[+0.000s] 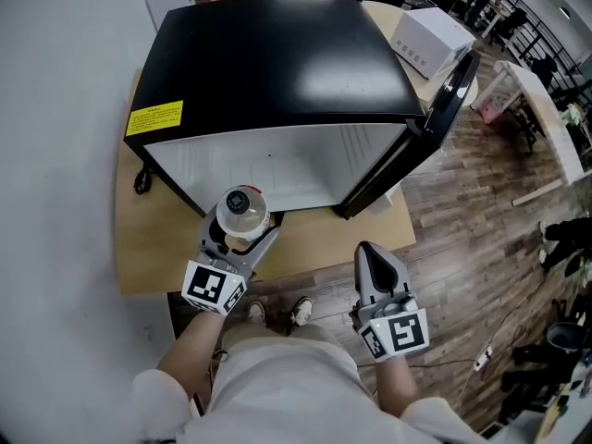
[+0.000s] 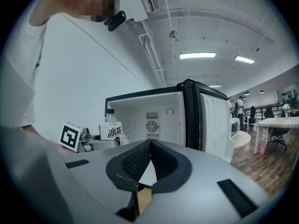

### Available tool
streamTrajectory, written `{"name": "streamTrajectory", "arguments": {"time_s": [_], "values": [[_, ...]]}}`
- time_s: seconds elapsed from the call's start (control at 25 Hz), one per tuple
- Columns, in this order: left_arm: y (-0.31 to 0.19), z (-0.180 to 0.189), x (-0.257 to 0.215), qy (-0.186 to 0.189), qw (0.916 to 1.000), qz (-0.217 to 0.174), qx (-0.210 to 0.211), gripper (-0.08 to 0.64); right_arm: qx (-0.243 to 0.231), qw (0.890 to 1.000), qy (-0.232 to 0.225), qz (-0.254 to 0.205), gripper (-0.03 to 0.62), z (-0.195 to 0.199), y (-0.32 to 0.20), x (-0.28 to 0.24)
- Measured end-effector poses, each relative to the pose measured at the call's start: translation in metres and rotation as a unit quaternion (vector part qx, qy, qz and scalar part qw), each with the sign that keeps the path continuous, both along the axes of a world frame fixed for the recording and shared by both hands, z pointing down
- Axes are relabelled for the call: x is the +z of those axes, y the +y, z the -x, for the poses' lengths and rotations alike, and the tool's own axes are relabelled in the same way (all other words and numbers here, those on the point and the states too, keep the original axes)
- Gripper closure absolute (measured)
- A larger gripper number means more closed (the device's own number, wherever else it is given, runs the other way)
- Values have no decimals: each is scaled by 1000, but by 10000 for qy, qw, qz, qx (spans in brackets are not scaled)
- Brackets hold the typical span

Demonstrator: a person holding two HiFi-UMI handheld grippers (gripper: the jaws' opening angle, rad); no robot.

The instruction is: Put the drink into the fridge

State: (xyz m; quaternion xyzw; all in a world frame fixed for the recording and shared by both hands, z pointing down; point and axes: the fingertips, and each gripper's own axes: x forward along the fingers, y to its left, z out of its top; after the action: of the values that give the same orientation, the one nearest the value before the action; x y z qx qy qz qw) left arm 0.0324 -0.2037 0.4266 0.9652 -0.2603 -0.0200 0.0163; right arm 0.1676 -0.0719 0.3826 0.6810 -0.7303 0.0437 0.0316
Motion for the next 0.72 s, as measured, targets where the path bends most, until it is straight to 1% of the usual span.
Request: {"name": "streamTrajectory", "arguments": {"time_s": [0.16,0.56,0.72], "values": [[-13,-19,16,-262,9996,-130,61,141,13,10000,20,80,592,-2,3,4],[-57,-44,50,-328,9994,73,-24,141,-21,9994,225,279,592,5,5,10],[-74,-57,65,-384,9992,55,46,141,-2,9987,384,329,592,8,10,9]]}}
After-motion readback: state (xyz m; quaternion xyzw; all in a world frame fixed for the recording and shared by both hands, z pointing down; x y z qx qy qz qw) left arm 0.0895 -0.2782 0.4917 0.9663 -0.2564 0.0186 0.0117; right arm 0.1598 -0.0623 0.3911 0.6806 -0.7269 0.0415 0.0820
